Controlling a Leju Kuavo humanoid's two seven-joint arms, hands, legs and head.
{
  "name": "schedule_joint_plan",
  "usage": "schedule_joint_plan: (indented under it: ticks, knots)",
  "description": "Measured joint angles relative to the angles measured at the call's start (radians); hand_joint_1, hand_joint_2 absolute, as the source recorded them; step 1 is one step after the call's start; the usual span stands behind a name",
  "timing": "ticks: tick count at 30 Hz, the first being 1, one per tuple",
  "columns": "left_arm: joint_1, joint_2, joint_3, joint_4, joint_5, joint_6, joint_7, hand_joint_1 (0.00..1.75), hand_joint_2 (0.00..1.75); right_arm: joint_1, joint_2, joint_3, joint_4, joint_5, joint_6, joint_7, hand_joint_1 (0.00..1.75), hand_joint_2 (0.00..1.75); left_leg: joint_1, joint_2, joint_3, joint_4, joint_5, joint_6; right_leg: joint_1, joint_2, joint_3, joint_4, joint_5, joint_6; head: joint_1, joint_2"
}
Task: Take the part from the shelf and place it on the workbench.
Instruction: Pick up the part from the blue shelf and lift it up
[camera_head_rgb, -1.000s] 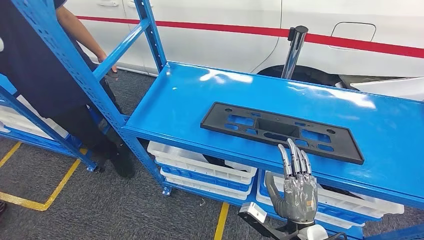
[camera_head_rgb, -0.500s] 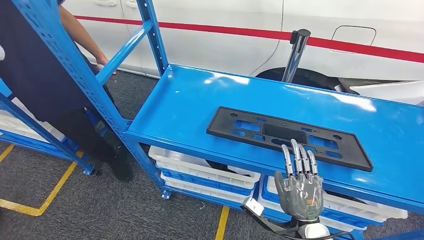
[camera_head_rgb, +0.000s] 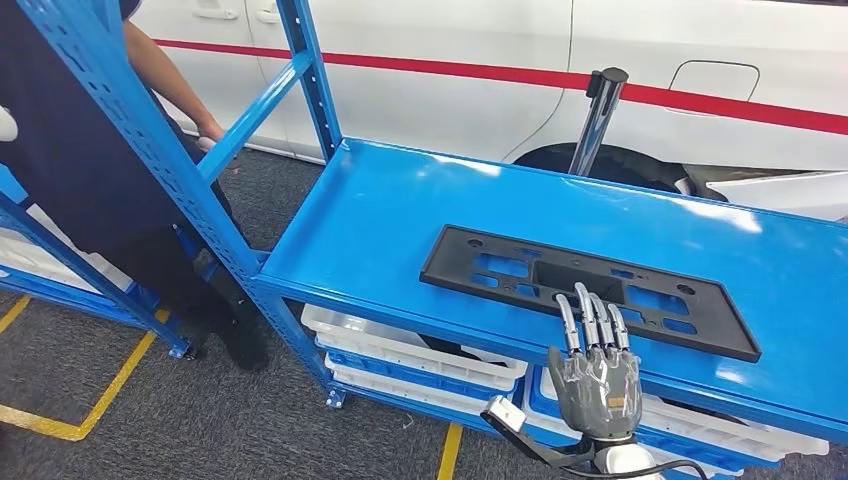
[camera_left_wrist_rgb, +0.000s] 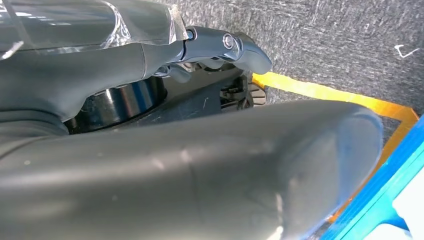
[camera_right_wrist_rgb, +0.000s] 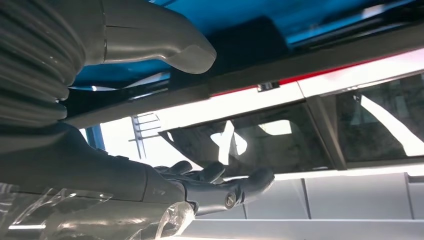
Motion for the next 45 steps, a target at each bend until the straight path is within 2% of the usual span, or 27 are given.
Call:
schedule_joint_plan:
  ticks: [2, 5, 6, 7, 8, 10, 12, 17, 18, 20, 21, 22, 23, 24, 26, 27, 28, 32, 33, 35, 37, 38, 39, 41, 42, 43, 45]
  knots:
    - [-0.001, 0.001, -0.001, 0.0, 0.0, 0.0, 0.0, 0.0, 0.0, -0.001, 0.0, 0.0, 0.001, -0.002, 0.001, 0.0, 0.0, 1.75, 0.005, -0.001, -0.023, 0.055, -0.032, -0.016, -0.007, 0.0, 0.005, -0.004, -0.001, -0.008, -0.001, 0.0]
    - [-0.005, 0.001, -0.003, 0.0, 0.0, 0.002, -0.002, 0.0, 0.0, -0.001, 0.0, 0.0, 0.002, -0.007, 0.001, 0.001, 0.0, 1.75, 0.023, -0.001, -0.134, 0.264, -0.116, -0.044, -0.011, -0.001, 0.009, -0.005, -0.007, -0.016, -0.003, 0.0]
    - [-0.006, 0.002, -0.003, 0.0, 0.0, 0.003, -0.002, 0.0, 0.0, -0.001, 0.0, 0.0, 0.003, -0.009, 0.001, 0.001, 0.0, 1.75, 0.028, -0.001, -0.164, 0.313, -0.128, -0.049, -0.012, -0.001, 0.011, -0.005, -0.009, -0.015, -0.003, 0.0]
    - [-0.007, 0.003, -0.003, 0.0, 0.001, 0.003, -0.002, 0.0, 0.0, 0.0, 0.0, 0.0, 0.005, -0.01, 0.001, 0.002, 0.0, 1.75, 0.031, -0.001, -0.176, 0.324, -0.119, -0.053, -0.013, 0.0, 0.014, -0.005, -0.012, -0.014, -0.003, 0.0]
    - [-0.007, 0.004, -0.003, 0.0, 0.001, 0.003, -0.001, 0.0, 0.0, 0.001, 0.0, 0.0, 0.007, -0.011, 0.001, 0.002, 0.0, 1.75, 0.033, -0.001, -0.168, 0.293, -0.09, -0.055, -0.014, 0.001, 0.019, -0.005, -0.015, -0.011, -0.003, 0.0]
    - [-0.005, 0.005, -0.003, 0.001, 0.004, 0.003, 0.0, 0.0, 0.0, 0.0, 0.0, 0.0, 0.009, -0.014, 0.0, 0.004, 0.0, 1.75, 0.035, -0.001, -0.106, 0.139, -0.004, -0.053, -0.016, 0.003, 0.031, -0.005, -0.023, -0.004, -0.004, 0.0]
    - [-0.005, 0.006, -0.004, 0.001, 0.006, 0.001, 0.0, 0.0, 0.0, -0.001, 0.0, 0.0, 0.01, -0.018, -0.001, 0.005, 0.0, 1.75, 0.03, -0.001, -0.059, 0.025, 0.041, -0.043, -0.014, 0.003, 0.038, -0.006, -0.031, 0.007, -0.003, 0.0]
    - [-0.003, 0.005, -0.004, 0.001, 0.012, 0.0, 0.0, 0.0, 0.0, 0.001, -0.002, 0.0, 0.012, -0.02, -0.002, 0.007, 0.0, 1.75, 0.024, -0.002, -0.029, -0.013, 0.043, -0.007, -0.013, 0.002, 0.041, 0.009, -0.051, 0.033, -0.002, 0.0]
    - [-0.004, 0.005, -0.004, 0.001, 0.014, 0.0, -0.001, 0.0, 0.0, 0.001, -0.004, -0.001, 0.012, -0.02, -0.002, 0.008, 0.0, 1.75, 0.026, -0.001, -0.02, -0.019, 0.044, 0.0, -0.012, 0.001, 0.022, 0.051, -0.072, 0.035, -0.002, 0.0]
    - [-0.004, 0.004, -0.004, 0.001, 0.016, 0.0, -0.001, 0.0, 0.0, 0.002, -0.007, -0.002, 0.014, -0.02, -0.002, 0.009, 0.0, 1.75, 0.023, 0.0, -0.013, -0.022, 0.04, 0.01, -0.01, -0.001, -0.051, 0.19, -0.128, 0.036, -0.001, 0.0]
    - [-0.003, 0.003, -0.005, 0.001, 0.016, 0.0, -0.001, 0.0, 0.0, 0.005, -0.008, -0.002, 0.015, -0.02, -0.002, 0.01, 0.0, 1.75, 0.022, -0.001, -0.01, -0.022, 0.037, 0.013, -0.009, -0.001, -0.09, 0.253, -0.146, 0.037, 0.0, 0.0]
    - [-0.002, 0.002, -0.005, 0.001, 0.016, 0.0, -0.001, 0.0, 0.0, 0.007, -0.008, -0.002, 0.016, -0.02, -0.002, 0.011, 0.0, 1.75, 0.021, -0.001, -0.006, -0.021, 0.033, 0.015, -0.009, -0.001, -0.116, 0.285, -0.145, 0.037, 0.0, 0.0]
    - [0.0, 0.002, -0.005, 0.001, 0.017, 0.0, -0.001, 0.0, 0.0, 0.009, -0.008, -0.002, 0.016, -0.02, -0.001, 0.011, 0.0, 1.75, 0.02, -0.002, -0.001, -0.021, 0.029, 0.015, -0.009, -0.001, -0.122, 0.276, -0.122, 0.037, 0.0, 0.0]
    - [0.001, 0.001, -0.005, 0.001, 0.017, 0.0, -0.001, 0.0, 0.0, 0.01, -0.008, -0.002, 0.017, -0.02, -0.001, 0.011, 0.0, 1.75, 0.021, -0.003, 0.006, -0.021, 0.023, 0.014, -0.01, -0.002, -0.107, 0.227, -0.083, 0.038, 0.0, 0.0]
    - [0.002, 0.001, -0.005, 0.001, 0.017, 0.0, -0.001, 0.0, 0.0, 0.01, -0.009, -0.003, 0.017, -0.02, -0.001, 0.012, 0.0, 1.75, 0.019, -0.003, 0.019, -0.017, 0.007, 0.005, -0.012, -0.003, -0.048, 0.083, -0.006, 0.036, 0.0, 0.0]
    - [0.001, 0.0, -0.005, 0.001, 0.017, 0.0, -0.001, 0.0, 0.0, 0.009, -0.01, -0.003, 0.017, -0.02, 0.0, 0.013, 0.0, 1.75, 0.016, -0.003, 0.023, -0.015, -0.002, 0.0, -0.012, -0.003, -0.025, 0.032, 0.013, 0.033, 0.0, 0.0]
    - [0.0, 0.0, -0.005, 0.001, 0.017, -0.001, -0.001, 0.0, 0.0, 0.009, -0.01, -0.004, 0.017, -0.02, 0.0, 0.013, 0.0, 1.75, 0.014, -0.003, 0.024, -0.015, -0.009, -0.004, -0.011, -0.002, -0.013, 0.007, 0.016, 0.028, 0.0, 0.0]
    - [-0.002, 0.0, -0.005, 0.001, 0.017, -0.001, -0.001, 0.0, 0.0, 0.009, -0.01, -0.004, 0.018, -0.02, 0.0, 0.015, 0.0, 1.75, 0.018, -0.002, 0.019, 0.009, -0.032, -0.022, -0.01, -0.001, -0.007, -0.001, 0.006, 0.003, -0.001, 0.0]
    - [-0.002, 0.001, -0.005, 0.001, 0.017, -0.001, -0.001, 0.0, 0.0, 0.009, -0.01, -0.004, 0.018, -0.02, 0.0, 0.015, 0.0, 1.75, 0.02, -0.002, -0.001, 0.053, -0.054, -0.029, -0.012, -0.001, -0.005, -0.002, 0.004, -0.002, -0.001, 0.0]
    - [-0.004, 0.0, -0.005, 0.001, 0.017, -0.001, -0.003, 0.0, 0.0, 0.009, -0.011, -0.005, 0.018, -0.02, 0.0, 0.016, 0.0, 1.75, 0.025, -0.001, -0.077, 0.193, -0.113, -0.041, -0.012, -0.002, -0.001, -0.002, -0.001, -0.009, -0.003, 0.0]
    - [-0.008, 0.001, -0.005, 0.001, 0.017, 0.0, -0.005, 0.0, 0.0, 0.009, -0.011, -0.005, 0.018, -0.02, 0.0, 0.016, 0.0, 1.75, 0.028, -0.001, -0.146, 0.299, -0.135, -0.045, -0.011, -0.001, 0.005, -0.002, -0.006, -0.011, -0.003, 0.0]
    - [-0.01, 0.001, -0.005, 0.001, 0.017, 0.0, -0.006, 0.0, 0.0, 0.01, -0.011, -0.005, 0.018, -0.02, 0.001, 0.016, 0.0, 1.75, 0.028, -0.001, -0.155, 0.299, -0.116, -0.044, -0.01, -0.001, 0.009, -0.002, -0.01, -0.01, -0.003, 0.0]
    - [-0.01, 0.001, -0.005, 0.001, 0.018, 0.0, -0.006, 0.0, 0.0, 0.01, -0.011, -0.005, 0.018, -0.02, 0.001, 0.016, 0.0, 1.75, 0.028, -0.001, -0.145, 0.257, -0.079, -0.04, -0.01, 0.0, 0.016, -0.002, -0.014, -0.009, -0.003, 0.0]
    - [-0.009, 0.001, -0.005, 0.001, 0.018, 0.0, -0.005, 0.0, 0.0, 0.009, -0.011, -0.005, 0.018, -0.02, 0.001, 0.016, 0.0, 1.75, 0.023, -0.001, -0.09, 0.109, 0.007, -0.024, -0.008, 0.002, 0.03, -0.002, -0.023, -0.005, -0.003, 0.0]
    - [-0.008, 0.001, -0.006, 0.001, 0.018, -0.001, -0.004, 0.0, 0.0, 0.009, -0.012, -0.005, 0.018, -0.02, 0.002, 0.016, 0.0, 1.75, 0.02, 0.001, -0.066, 0.049, 0.035, -0.018, -0.007, 0.004, 0.034, -0.003, -0.027, -0.001, -0.003, 0.0]
    - [-0.008, 0.0, -0.006, 0.001, 0.018, -0.001, -0.004, 0.0, 0.0, 0.009, -0.013, -0.006, 0.018, -0.02, 0.003, 0.017, 0.0, 1.75, 0.016, 0.002, -0.052, 0.014, 0.048, -0.014, -0.006, 0.005, 0.036, -0.003, -0.031, 0.002, -0.003, 0.0]
    - [-0.007, 0.0, -0.006, 0.001, 0.019, -0.001, -0.005, 0.0, 0.0, 0.008, -0.014, -0.006, 0.019, -0.021, 0.007, 0.017, 0.0, 1.75, 0.012, 0.004, -0.046, 0.0, 0.047, -0.01, -0.006, 0.008, 0.039, -0.007, -0.035, 0.011, -0.002, 0.0]
